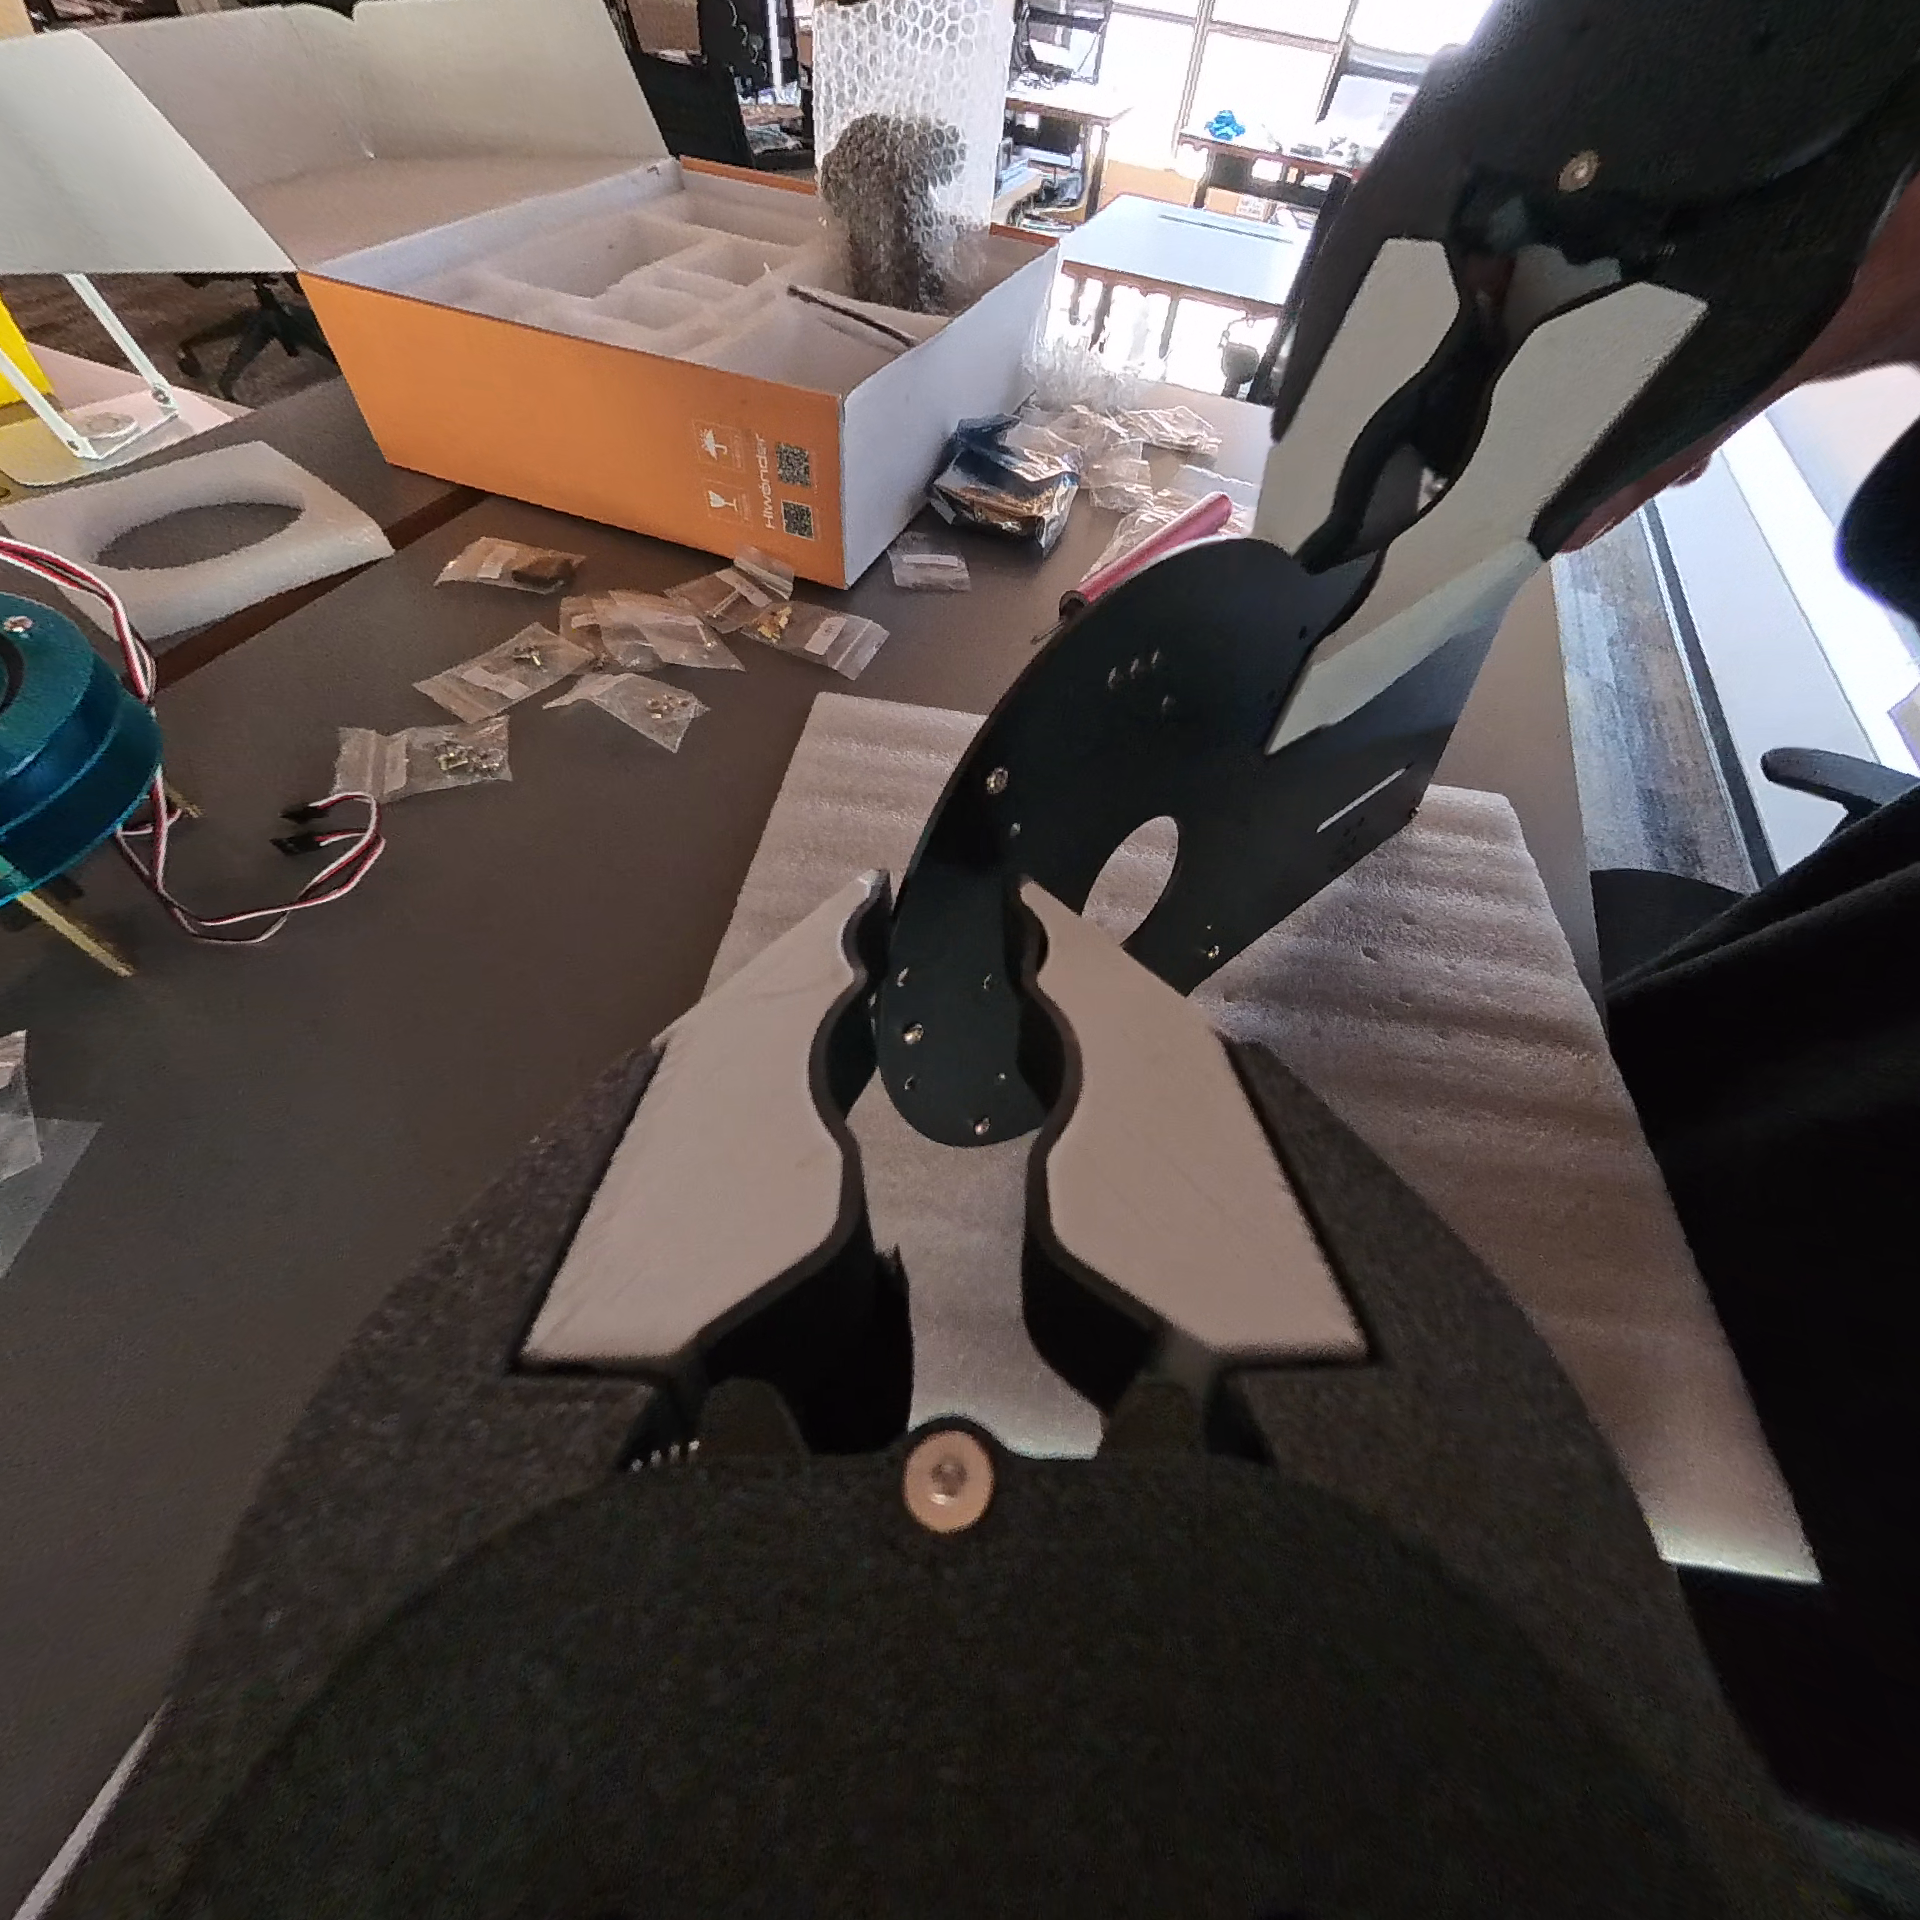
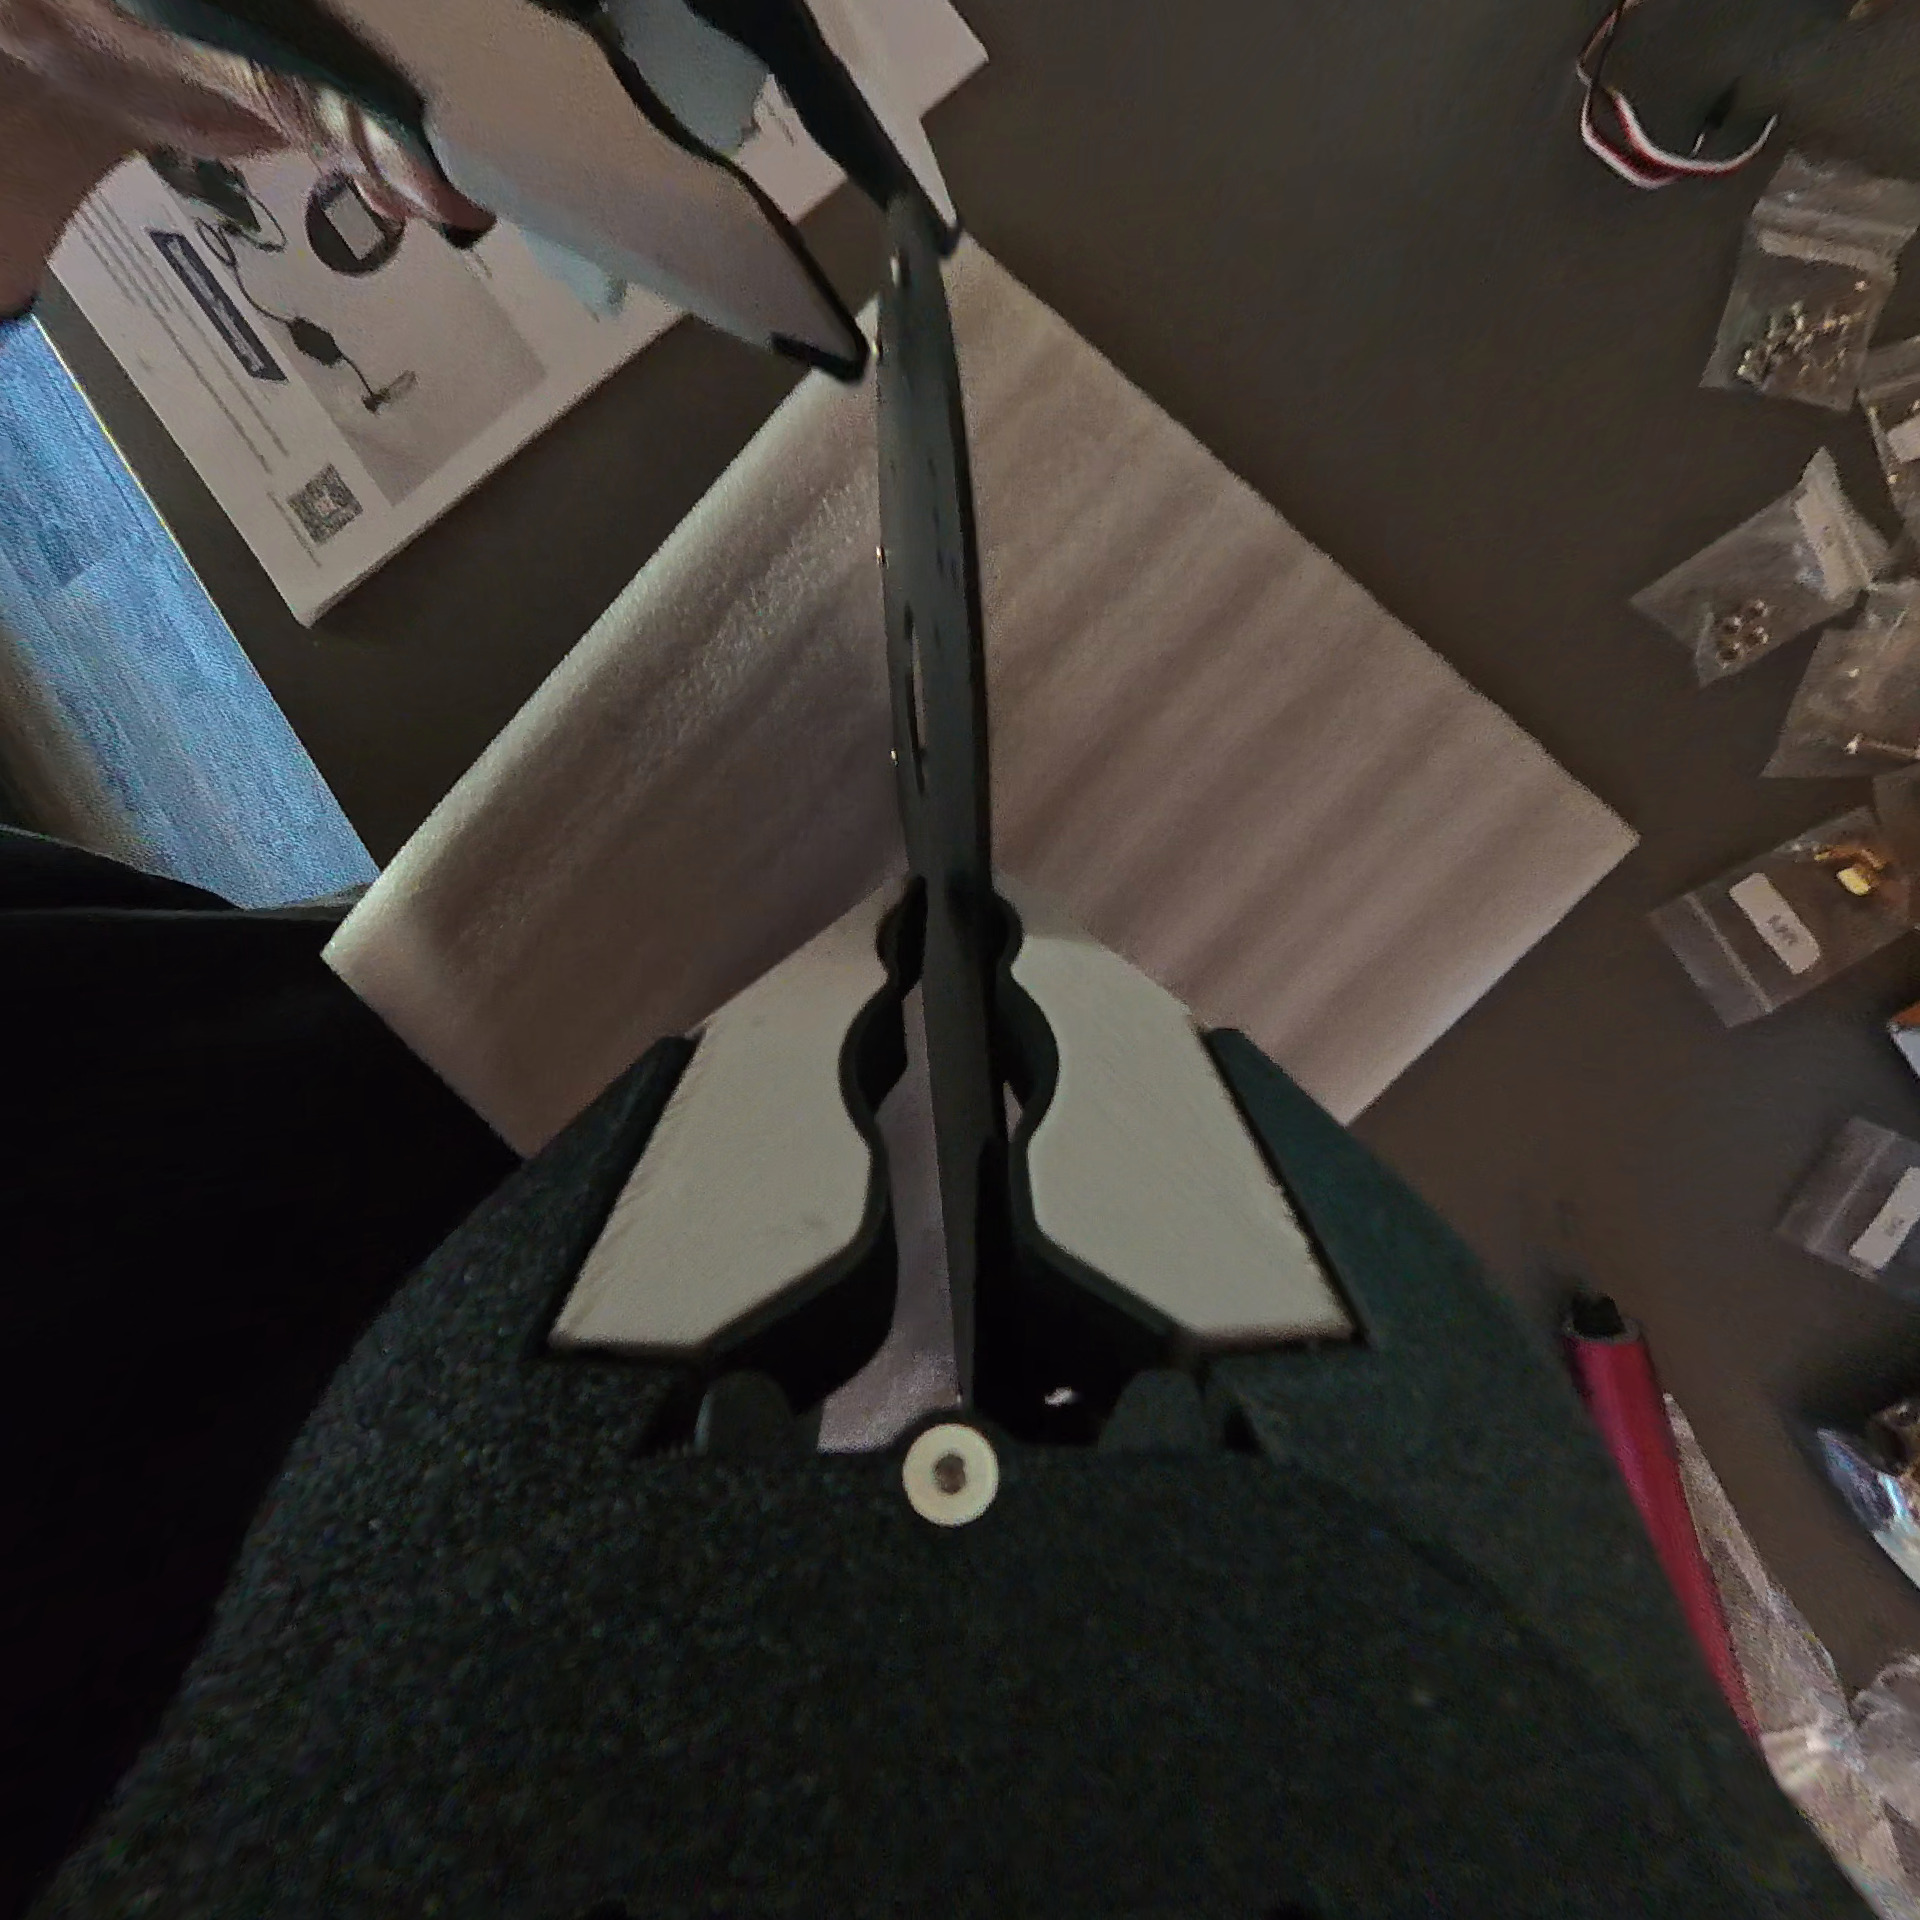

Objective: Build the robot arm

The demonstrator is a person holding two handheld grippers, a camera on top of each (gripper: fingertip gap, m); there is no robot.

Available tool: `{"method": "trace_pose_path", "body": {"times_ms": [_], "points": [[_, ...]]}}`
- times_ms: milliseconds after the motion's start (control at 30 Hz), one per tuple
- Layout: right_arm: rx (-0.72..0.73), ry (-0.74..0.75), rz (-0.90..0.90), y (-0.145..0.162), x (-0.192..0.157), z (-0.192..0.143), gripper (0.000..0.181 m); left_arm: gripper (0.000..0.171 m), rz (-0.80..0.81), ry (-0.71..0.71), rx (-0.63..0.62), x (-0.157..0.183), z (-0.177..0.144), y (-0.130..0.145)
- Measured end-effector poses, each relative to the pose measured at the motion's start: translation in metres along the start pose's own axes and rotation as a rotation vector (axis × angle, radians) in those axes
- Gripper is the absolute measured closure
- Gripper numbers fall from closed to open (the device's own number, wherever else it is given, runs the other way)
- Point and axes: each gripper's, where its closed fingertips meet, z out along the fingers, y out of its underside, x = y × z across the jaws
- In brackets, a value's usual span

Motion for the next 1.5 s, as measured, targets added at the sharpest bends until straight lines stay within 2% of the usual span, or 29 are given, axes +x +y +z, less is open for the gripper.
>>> {"method": "trace_pose_path", "body": {"times_ms": [300,400,500,633,767,1000,1100,1367,1500], "points": [[-0.047,-0.013,-0.003,0.032,-0.003,-0.01,0.179,0.15,0.009,0.011,-0.007,0.005,-0.005,0.002],[-0.029,-0.024,0.029,0.032,-0.002,-0.01,0.179,0.149,0.01,0.005,-0.009,0.005,-0.004,0.002],[-0.028,-0.018,-0.011,0.031,-0.003,-0.01,0.179,0.149,-0.014,0.022,-0.005,0.005,-0.005,0.003],[-0.021,-0.022,-0.008,0.032,-0.005,-0.01,0.18,0.145,-0.124,0.094,0.032,0.008,-0.006,0.003],[-0.016,-0.016,-0.003,0.032,-0.005,-0.01,0.18,0.138,-0.291,0.196,0.14,0.013,-0.006,-0.007],[-0.011,-0.012,0.004,0.032,-0.006,-0.01,0.179,0.141,-0.413,0.224,0.241,0.007,-0.011,-0.013],[-0.008,-0.012,-0.002,0.032,-0.006,-0.01,0.179,0.149,-0.404,0.227,0.229,0.009,-0.009,-0.012],[0.006,-0.05,-0.01,0.033,-0.011,-0.009,0.179,0.153,-0.38,0.202,0.191,0.012,-0.008,-0.01],[-0.079,-0.071,-0.008,0.047,-0.013,-0.006,0.177,0.153,-0.369,0.207,0.169,0.015,-0.011,-0.009]]}}
